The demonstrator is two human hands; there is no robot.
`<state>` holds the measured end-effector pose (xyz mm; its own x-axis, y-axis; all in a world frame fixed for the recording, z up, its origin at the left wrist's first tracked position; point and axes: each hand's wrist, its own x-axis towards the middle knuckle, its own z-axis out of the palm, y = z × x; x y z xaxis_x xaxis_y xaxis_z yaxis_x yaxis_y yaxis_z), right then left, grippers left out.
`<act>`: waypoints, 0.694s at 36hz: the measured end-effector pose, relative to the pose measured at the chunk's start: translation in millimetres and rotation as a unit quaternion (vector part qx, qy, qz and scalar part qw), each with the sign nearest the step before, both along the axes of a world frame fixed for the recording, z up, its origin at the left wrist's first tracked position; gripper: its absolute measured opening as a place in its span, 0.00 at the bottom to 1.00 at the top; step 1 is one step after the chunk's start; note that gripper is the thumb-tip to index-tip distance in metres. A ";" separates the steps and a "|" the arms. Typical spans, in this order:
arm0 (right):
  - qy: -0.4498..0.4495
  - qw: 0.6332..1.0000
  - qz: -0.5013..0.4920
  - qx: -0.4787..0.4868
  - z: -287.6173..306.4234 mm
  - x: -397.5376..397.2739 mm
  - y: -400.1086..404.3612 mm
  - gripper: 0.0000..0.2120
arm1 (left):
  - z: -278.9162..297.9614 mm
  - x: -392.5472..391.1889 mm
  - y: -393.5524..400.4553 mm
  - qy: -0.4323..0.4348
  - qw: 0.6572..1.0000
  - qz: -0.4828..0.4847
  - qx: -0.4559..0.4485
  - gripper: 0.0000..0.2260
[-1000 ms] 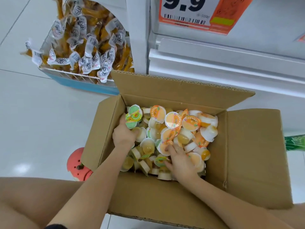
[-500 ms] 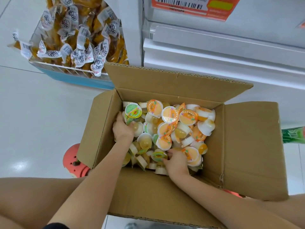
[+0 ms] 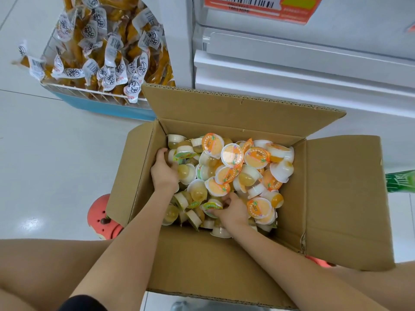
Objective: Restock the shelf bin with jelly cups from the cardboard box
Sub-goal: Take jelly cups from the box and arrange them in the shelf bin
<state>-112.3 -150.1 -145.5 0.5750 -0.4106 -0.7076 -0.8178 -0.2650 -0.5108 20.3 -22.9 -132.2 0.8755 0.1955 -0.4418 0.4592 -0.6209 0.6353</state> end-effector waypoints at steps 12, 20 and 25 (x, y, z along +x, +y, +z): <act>-0.017 0.952 -0.148 0.268 76.4 -10.9 -29.1 0.19 | 71.8 -22.9 10.4 0.060 0.986 0.143 -0.066 0.17; -0.095 0.889 -0.168 0.414 170.3 14.1 -65.0 0.30 | 170.4 -24.2 -10.3 0.296 0.874 0.057 -0.381 0.08; -0.193 0.926 -0.076 0.314 225.8 21.5 -79.7 0.13 | 227.1 -30.8 -35.2 0.247 0.868 -0.064 -0.427 0.07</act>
